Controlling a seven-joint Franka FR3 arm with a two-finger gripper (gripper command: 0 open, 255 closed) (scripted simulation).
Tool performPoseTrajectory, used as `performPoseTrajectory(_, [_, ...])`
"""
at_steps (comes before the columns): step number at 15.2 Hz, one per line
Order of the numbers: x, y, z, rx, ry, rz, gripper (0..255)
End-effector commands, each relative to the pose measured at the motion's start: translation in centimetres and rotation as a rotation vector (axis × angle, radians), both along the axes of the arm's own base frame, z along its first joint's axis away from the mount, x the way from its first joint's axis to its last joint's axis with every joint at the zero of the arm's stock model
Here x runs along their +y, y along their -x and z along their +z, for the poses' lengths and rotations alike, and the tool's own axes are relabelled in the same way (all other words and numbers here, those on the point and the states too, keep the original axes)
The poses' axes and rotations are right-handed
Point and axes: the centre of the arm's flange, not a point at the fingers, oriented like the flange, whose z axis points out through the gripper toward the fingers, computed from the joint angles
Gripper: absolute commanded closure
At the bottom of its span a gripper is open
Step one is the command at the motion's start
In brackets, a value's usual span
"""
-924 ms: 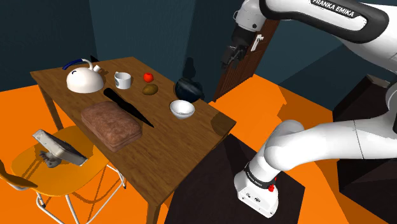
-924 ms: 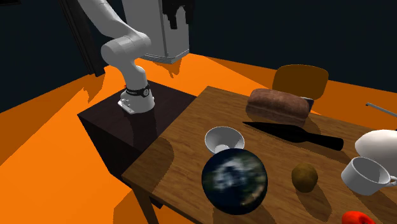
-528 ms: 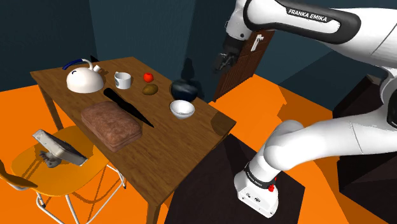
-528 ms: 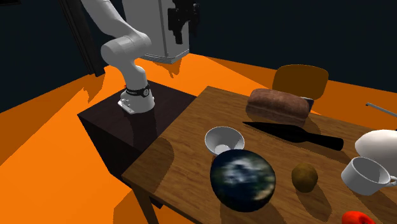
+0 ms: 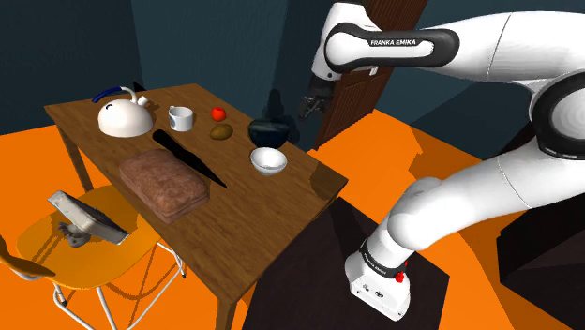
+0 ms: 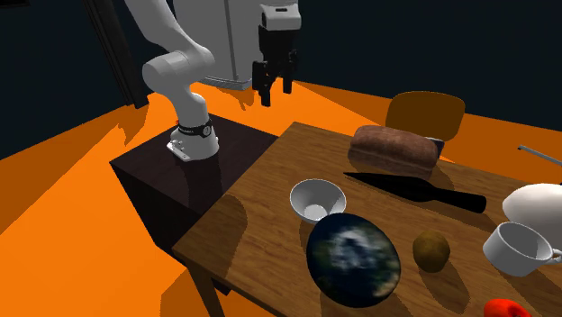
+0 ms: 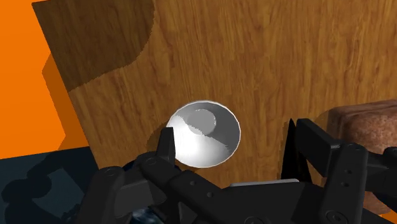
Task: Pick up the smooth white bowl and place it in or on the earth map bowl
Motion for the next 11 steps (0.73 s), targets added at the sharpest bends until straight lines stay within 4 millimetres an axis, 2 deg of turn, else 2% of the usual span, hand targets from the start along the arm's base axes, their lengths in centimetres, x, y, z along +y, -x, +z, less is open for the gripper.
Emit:
performPoseTrajectory(1, [-0.8, -1.8, -1.9, 0.006, 0.001, -0.013, 0])
performPoseTrajectory(11, [-5.5, -9.0, -12.3, 0.041, 0.003, -0.078, 0])
